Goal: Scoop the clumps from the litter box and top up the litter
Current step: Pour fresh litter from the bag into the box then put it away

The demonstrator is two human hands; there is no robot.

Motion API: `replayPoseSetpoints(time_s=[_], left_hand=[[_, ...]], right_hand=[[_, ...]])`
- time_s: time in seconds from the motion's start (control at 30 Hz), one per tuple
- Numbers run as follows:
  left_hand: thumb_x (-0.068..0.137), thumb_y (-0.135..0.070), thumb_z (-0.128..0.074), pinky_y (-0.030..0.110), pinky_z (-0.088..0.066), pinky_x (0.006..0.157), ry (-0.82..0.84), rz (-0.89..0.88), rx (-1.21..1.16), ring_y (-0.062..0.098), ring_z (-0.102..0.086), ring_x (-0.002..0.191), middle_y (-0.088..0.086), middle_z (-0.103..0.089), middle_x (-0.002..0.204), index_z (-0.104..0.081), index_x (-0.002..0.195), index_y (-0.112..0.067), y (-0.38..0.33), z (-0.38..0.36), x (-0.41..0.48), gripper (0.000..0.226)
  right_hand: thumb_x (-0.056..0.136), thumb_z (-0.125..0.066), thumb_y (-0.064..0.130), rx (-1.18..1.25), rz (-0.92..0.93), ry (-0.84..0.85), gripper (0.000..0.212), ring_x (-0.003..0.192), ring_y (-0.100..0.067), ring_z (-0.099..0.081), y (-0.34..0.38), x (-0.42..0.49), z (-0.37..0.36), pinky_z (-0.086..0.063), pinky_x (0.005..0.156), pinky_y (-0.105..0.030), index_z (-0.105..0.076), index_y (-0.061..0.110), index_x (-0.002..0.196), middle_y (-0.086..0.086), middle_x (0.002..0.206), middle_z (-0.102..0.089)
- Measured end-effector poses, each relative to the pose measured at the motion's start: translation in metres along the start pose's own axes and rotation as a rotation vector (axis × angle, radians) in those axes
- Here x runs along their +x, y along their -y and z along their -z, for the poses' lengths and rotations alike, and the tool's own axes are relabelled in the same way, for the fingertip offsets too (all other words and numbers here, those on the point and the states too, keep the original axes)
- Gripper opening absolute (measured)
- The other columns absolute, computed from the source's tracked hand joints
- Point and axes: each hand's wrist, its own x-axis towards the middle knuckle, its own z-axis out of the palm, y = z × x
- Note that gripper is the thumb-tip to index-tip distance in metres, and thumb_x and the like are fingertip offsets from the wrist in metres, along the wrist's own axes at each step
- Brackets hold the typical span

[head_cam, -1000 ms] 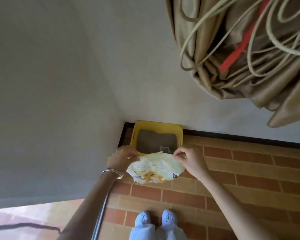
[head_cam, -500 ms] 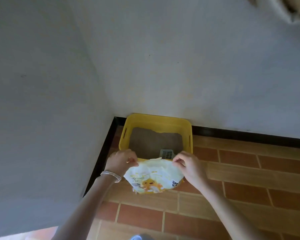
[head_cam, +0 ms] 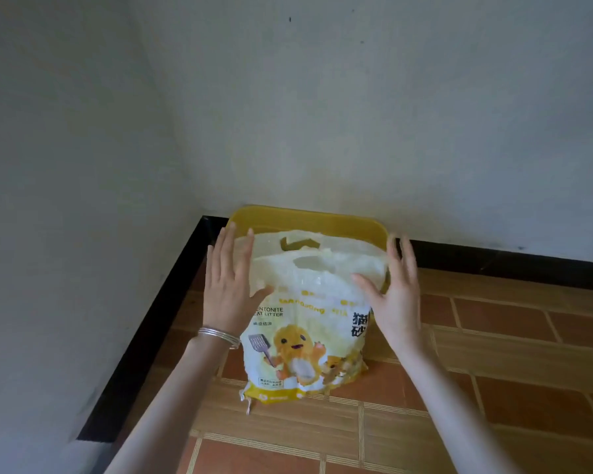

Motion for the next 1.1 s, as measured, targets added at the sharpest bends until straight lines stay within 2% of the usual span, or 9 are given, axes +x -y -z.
replayPoseSetpoints(time_s=[0.1, 0.17, 0.3, 0.47, 0.57, 0.7, 0.83, 1.0, 1.1], left_hand=[[0.057, -0.027, -0.087, 0.049, -0.027, 0.110, -0.079, 0.019, -0.072, 0.032, -0.003, 0.143, 0.023, -0.001, 0.153, -0.004, 0.147, -0.014, 0.003, -0.014, -0.024, 0.123], [0.057, -0.025, -0.088, 0.045, -0.032, 0.106, -0.070, 0.048, -0.152, 0.028, 0.001, 0.143, 0.023, 0.001, 0.153, 0.000, 0.148, -0.014, 0.005, -0.026, -0.043, 0.127], [0.061, -0.029, -0.085, 0.035, -0.026, 0.106, 0.047, 0.063, -0.244, 0.026, -0.001, 0.144, 0.018, 0.001, 0.155, -0.004, 0.148, -0.011, 0.001, -0.053, -0.083, 0.121], [0.068, -0.024, -0.081, 0.030, -0.048, 0.087, 0.093, 0.118, -0.338, 0.017, -0.010, 0.143, 0.004, -0.004, 0.157, -0.009, 0.149, -0.023, -0.001, -0.082, -0.133, 0.108], [0.067, -0.025, -0.081, 0.031, -0.044, 0.090, 0.103, 0.155, -0.338, 0.024, -0.016, 0.142, 0.009, -0.011, 0.156, -0.020, 0.147, -0.013, 0.001, -0.098, -0.151, 0.102], [0.064, -0.025, -0.083, 0.035, -0.040, 0.097, 0.102, 0.236, -0.350, 0.024, -0.019, 0.141, 0.010, -0.015, 0.155, -0.019, 0.147, -0.009, 0.003, -0.116, -0.168, 0.106], [0.050, -0.026, -0.090, 0.042, -0.039, 0.100, 0.155, 0.264, -0.298, 0.034, -0.024, 0.137, 0.017, -0.019, 0.152, -0.017, 0.146, -0.011, 0.004, -0.131, -0.183, 0.122], [0.047, -0.033, -0.091, 0.049, -0.046, 0.091, 0.317, 0.345, -0.282, 0.043, -0.026, 0.135, 0.023, -0.009, 0.152, 0.001, 0.144, -0.036, 0.011, -0.151, -0.210, 0.134], [0.050, -0.028, -0.088, 0.049, -0.052, 0.083, 0.379, 0.342, -0.249, 0.044, -0.041, 0.125, 0.025, -0.021, 0.146, 0.016, 0.141, -0.043, 0.020, -0.160, -0.212, 0.139]], right_hand=[[0.077, -0.068, 0.037, 0.133, -0.054, -0.028, 0.090, 0.141, -0.016, -0.016, -0.018, -0.030, -0.004, -0.015, 0.113, -0.018, -0.016, 0.011, 0.145, -0.010, 0.152, -0.019], [0.074, -0.067, 0.034, 0.171, -0.088, 0.040, 0.088, 0.140, -0.011, -0.018, -0.031, -0.055, -0.012, -0.017, 0.113, -0.020, -0.018, 0.014, 0.145, -0.006, 0.152, -0.022], [0.076, -0.069, 0.027, 0.093, -0.080, 0.179, 0.076, 0.136, -0.008, -0.027, -0.053, -0.095, -0.032, -0.021, 0.111, -0.016, -0.035, 0.008, 0.141, -0.004, 0.148, -0.034], [0.077, -0.067, 0.031, 0.062, -0.101, 0.212, 0.074, 0.133, -0.005, -0.030, -0.069, -0.119, -0.049, -0.022, 0.108, -0.011, -0.036, 0.009, 0.140, -0.003, 0.144, -0.039], [0.076, -0.070, 0.030, 0.027, -0.101, 0.221, 0.078, 0.131, 0.000, -0.025, -0.081, -0.126, -0.054, -0.017, 0.105, -0.003, -0.033, 0.009, 0.142, 0.001, 0.144, -0.035], [0.072, -0.077, 0.027, 0.040, -0.176, 0.312, 0.089, 0.132, -0.003, -0.027, -0.106, -0.138, -0.065, -0.016, 0.101, 0.001, -0.027, 0.015, 0.145, 0.003, 0.144, -0.034], [0.062, -0.084, 0.027, 0.061, -0.268, 0.426, 0.103, 0.114, 0.015, -0.031, -0.130, -0.150, -0.077, -0.025, 0.095, -0.003, -0.023, 0.020, 0.145, 0.006, 0.133, -0.038], [0.049, -0.090, 0.027, 0.052, -0.298, 0.553, 0.127, 0.124, -0.006, -0.034, -0.146, -0.154, -0.093, -0.031, 0.104, -0.026, -0.009, 0.020, 0.147, 0.005, 0.142, -0.028], [0.045, -0.091, 0.032, -0.038, -0.284, 0.587, 0.128, 0.133, -0.015, -0.029, -0.156, -0.163, -0.104, -0.029, 0.109, -0.036, -0.013, 0.017, 0.145, -0.001, 0.144, -0.029]])
